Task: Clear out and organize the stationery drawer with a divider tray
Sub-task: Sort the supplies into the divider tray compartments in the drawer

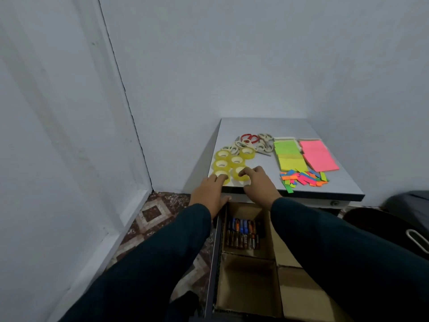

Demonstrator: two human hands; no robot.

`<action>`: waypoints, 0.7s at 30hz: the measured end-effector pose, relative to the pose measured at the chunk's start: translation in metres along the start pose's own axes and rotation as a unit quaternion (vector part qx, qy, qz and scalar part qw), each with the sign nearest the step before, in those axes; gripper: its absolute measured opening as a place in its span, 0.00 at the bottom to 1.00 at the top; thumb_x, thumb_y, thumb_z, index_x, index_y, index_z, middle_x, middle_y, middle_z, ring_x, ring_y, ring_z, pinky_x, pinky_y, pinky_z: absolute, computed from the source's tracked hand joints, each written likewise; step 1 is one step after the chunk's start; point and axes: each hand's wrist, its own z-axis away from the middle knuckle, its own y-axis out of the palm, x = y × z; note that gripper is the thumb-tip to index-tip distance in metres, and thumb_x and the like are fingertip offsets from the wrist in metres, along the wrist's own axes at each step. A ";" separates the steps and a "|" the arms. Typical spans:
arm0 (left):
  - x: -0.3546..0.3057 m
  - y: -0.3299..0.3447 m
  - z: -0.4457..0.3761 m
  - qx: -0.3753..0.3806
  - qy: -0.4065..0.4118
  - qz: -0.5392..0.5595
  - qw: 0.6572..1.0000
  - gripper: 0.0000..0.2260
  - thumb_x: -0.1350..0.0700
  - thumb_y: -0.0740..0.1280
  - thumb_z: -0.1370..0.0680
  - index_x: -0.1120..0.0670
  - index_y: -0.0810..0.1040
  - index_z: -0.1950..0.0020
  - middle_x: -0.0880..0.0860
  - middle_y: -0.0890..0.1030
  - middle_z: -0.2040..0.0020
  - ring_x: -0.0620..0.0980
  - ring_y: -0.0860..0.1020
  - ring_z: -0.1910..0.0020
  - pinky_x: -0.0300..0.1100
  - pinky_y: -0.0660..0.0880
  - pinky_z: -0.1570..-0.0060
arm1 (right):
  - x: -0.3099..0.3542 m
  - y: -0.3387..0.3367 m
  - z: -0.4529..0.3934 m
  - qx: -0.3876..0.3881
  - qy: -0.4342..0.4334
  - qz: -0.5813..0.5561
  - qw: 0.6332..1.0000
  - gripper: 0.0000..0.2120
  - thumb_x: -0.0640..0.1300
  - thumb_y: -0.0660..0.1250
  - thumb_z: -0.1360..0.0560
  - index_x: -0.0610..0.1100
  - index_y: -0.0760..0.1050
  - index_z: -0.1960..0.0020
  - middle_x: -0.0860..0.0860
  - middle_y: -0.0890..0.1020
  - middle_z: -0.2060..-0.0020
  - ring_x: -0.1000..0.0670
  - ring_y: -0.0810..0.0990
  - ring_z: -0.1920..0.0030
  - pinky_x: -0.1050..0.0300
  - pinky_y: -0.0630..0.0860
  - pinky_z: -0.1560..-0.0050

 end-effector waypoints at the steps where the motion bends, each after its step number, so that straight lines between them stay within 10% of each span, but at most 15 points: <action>1: 0.001 -0.001 -0.002 -0.002 -0.017 -0.016 1.000 0.23 0.47 0.65 0.23 0.49 0.64 0.30 0.52 0.70 0.38 0.52 0.68 0.38 0.45 0.72 0.49 | -0.001 0.001 -0.002 -0.002 -0.001 0.015 1.000 0.21 0.34 0.60 0.25 0.43 0.68 0.33 0.42 0.66 0.38 0.42 0.71 0.40 0.53 0.70 0.40; 18: -0.003 -0.002 0.000 0.031 -0.047 0.021 0.998 0.12 0.51 0.67 0.24 0.57 0.73 0.47 0.55 0.73 0.44 0.55 0.72 0.45 0.45 0.70 0.51 | -0.001 0.002 0.008 0.006 -0.022 0.091 0.996 0.10 0.43 0.68 0.27 0.43 0.69 0.49 0.44 0.70 0.48 0.44 0.72 0.47 0.56 0.69 0.51; 21: -0.004 0.000 0.013 0.049 -0.047 0.052 0.996 0.16 0.51 0.70 0.26 0.55 0.70 0.43 0.55 0.74 0.43 0.55 0.74 0.46 0.45 0.71 0.52 | -0.008 0.000 0.026 0.025 -0.034 0.060 0.997 0.21 0.46 0.70 0.29 0.44 0.67 0.40 0.45 0.70 0.45 0.44 0.72 0.45 0.55 0.70 0.49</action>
